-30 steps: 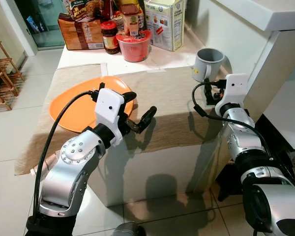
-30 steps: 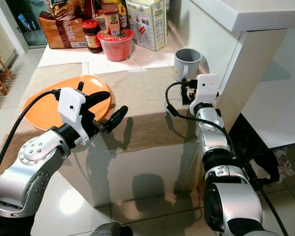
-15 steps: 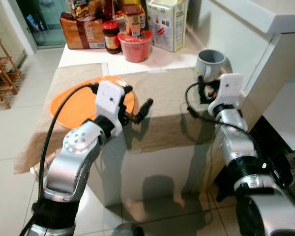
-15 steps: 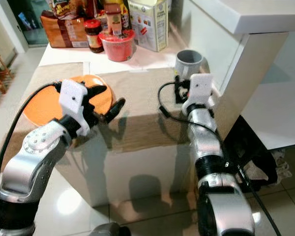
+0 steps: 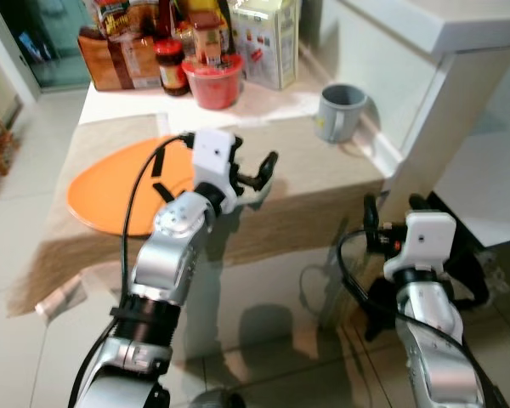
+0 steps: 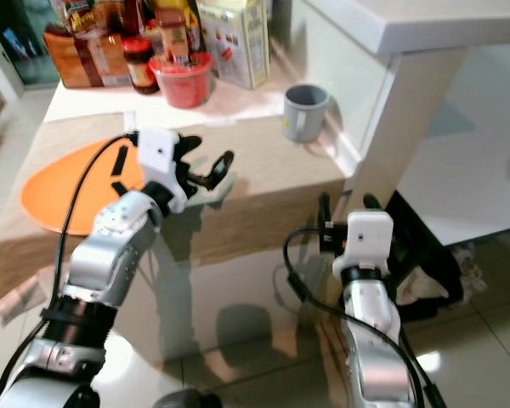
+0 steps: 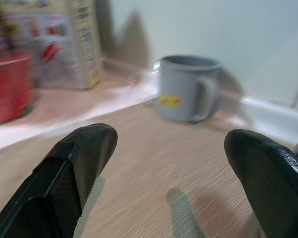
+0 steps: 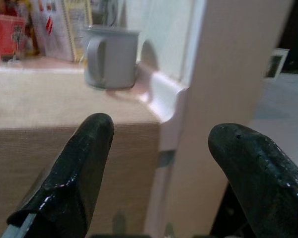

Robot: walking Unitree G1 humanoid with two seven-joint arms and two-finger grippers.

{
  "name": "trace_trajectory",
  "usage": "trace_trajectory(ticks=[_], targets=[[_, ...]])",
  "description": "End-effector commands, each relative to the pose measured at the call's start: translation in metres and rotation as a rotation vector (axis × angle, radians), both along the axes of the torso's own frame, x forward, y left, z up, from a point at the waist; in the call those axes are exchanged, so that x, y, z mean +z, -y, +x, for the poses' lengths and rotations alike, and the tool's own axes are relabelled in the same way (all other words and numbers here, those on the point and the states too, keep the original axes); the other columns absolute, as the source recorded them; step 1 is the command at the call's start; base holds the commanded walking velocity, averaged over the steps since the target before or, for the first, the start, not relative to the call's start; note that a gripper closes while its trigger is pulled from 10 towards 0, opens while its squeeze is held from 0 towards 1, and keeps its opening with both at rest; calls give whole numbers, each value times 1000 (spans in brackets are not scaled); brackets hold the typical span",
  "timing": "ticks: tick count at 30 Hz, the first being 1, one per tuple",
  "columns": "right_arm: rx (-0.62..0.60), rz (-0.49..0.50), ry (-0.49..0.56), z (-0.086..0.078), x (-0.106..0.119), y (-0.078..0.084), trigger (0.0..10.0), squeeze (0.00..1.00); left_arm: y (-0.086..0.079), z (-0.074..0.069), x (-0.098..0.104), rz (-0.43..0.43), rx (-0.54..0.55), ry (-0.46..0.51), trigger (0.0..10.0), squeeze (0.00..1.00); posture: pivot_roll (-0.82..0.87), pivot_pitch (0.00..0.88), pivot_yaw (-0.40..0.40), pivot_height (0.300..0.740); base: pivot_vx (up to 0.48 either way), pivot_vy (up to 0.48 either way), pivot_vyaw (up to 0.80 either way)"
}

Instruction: Setting the table

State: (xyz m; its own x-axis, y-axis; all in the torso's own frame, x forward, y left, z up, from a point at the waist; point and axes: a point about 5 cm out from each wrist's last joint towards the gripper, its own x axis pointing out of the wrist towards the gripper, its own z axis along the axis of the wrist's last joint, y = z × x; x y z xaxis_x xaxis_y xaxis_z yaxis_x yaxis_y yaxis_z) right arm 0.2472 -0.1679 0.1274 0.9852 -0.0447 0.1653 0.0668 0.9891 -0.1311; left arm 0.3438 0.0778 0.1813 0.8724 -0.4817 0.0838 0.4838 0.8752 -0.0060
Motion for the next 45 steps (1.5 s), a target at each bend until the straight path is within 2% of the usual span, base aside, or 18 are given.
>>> trace_trajectory(ticks=[1, 7, 18, 23, 26, 37, 43, 45], targets=[[5, -2, 24, -2, 8, -2, 10000, 0, 7, 5, 8, -6, -18, 34, 10000, 0, -16, 0, 80, 740, 0, 0, 0], [-12, -6, 4, -8, 10, 2, 10000, 0, 15, 8, 12, -40, -44, 47, 10000, 0, -17, 0, 87, 740, 0, -100, 0], [-12, -3, -30, -15, 8, -2, 10000, 0, 26, 13, 9, -54, -64, 45, 10000, 0, -29, 0, 94, 740, 391, -200, 0], [-5, -15, -59, -17, 5, 1, 10000, 0, 22, 18, 5, -42, 1, 31, 10000, 0, -31, 0, 85, 740, 463, 0, 0], [0, -21, -71, -18, 5, 2, 10000, 0, 16, 24, 2, 2, 114, 18, 10000, 0, -33, 0, 80, 740, 186, 0, 0], [24, -19, -105, -26, 0, 0, 10000, 0, 5, 33, 7, 17, 226, 19, 10000, 0, -31, 0, 79, 740, 0, 0, 0], [26, -19, -113, -25, -1, 0, 10000, 0, 7, 36, 5, 19, 233, -16, 10000, 0, -32, 0, 78, 740, 0, 0, 0], [27, -19, -115, -25, -1, 1, 10000, 0, 9, 38, 2, 45, 228, -39, 10000, 0, -32, 0, 77, 740, 0, 0, 0]])
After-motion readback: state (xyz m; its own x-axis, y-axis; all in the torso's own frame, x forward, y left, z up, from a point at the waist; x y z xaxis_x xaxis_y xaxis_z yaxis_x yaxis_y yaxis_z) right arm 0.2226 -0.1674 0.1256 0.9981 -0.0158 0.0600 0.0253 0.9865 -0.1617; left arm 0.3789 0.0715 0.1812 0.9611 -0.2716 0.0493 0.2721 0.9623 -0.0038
